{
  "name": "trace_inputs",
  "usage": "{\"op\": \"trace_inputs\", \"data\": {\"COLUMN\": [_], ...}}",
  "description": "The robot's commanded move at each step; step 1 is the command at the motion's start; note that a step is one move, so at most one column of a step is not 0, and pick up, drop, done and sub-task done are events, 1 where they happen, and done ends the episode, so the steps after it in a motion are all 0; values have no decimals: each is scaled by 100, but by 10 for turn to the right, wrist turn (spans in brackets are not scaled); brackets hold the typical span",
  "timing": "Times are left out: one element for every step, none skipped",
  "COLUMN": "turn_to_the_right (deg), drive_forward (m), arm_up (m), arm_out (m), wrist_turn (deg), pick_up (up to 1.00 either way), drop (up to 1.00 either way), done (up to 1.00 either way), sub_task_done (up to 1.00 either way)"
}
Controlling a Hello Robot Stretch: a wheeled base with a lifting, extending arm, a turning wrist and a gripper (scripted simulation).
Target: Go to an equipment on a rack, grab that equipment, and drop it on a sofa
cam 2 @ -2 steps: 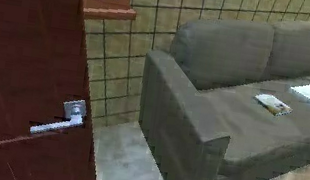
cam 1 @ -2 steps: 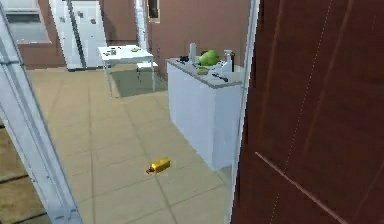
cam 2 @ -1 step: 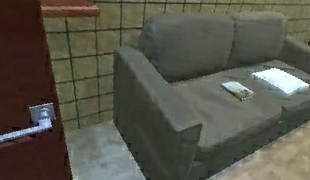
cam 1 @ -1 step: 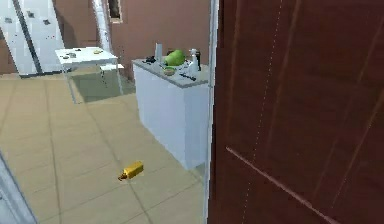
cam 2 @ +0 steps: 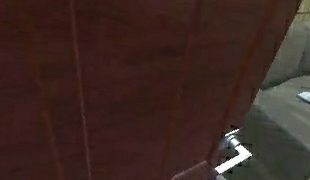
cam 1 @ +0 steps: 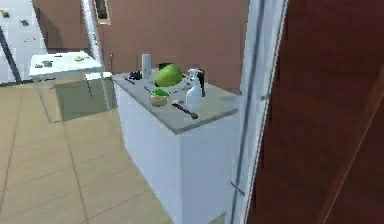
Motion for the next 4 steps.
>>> {"op": "trace_inputs", "data": {"turn_to_the_right": [-450,-150,0,-420], "drive_forward": [0,0,100,0], "arm_up": [0,0,0,0], "arm_out": [0,0,0,0], "wrist_turn": [0,0,0,0], "pick_up": [0,0,0,0], "drop": [0,0,0,0], "done": [0,0,0,0], "sub_task_done": [0,0,0,0]}}
